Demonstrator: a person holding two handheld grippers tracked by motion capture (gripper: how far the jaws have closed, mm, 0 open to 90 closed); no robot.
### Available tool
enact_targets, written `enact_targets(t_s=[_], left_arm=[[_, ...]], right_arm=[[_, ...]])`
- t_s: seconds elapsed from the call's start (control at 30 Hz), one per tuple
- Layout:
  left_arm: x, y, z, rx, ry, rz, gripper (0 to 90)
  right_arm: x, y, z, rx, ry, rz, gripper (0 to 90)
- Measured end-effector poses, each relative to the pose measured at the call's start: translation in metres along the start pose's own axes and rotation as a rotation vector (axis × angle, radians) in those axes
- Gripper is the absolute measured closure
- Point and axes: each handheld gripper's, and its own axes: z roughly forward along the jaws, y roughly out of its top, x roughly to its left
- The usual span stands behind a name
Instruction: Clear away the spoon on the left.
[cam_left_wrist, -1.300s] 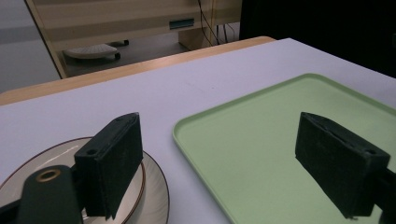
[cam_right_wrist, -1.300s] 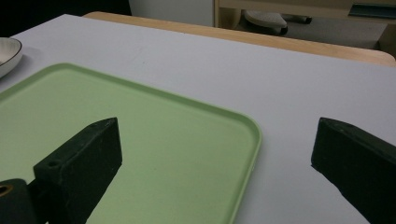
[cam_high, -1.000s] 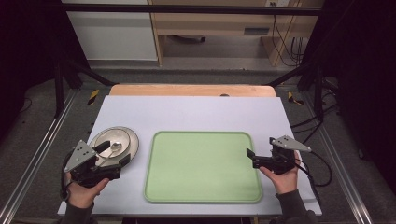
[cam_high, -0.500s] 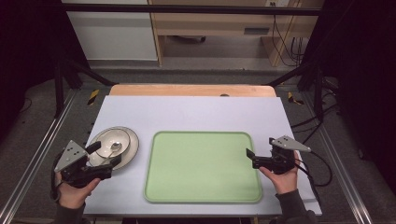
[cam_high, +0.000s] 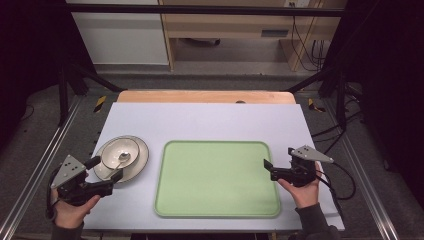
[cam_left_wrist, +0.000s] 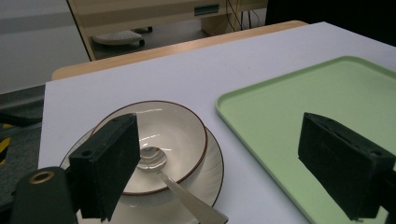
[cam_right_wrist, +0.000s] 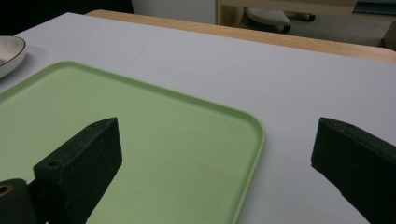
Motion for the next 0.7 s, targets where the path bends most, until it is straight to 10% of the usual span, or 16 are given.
enact_targets(t_s=[0.7], left_arm=[[0.007, -0.029, 0.016, 0.107, 0.035, 0.008, 17.1]], right_arm=[[0.000, -0.001, 0.001, 0.007, -0.006, -0.008, 2.4]])
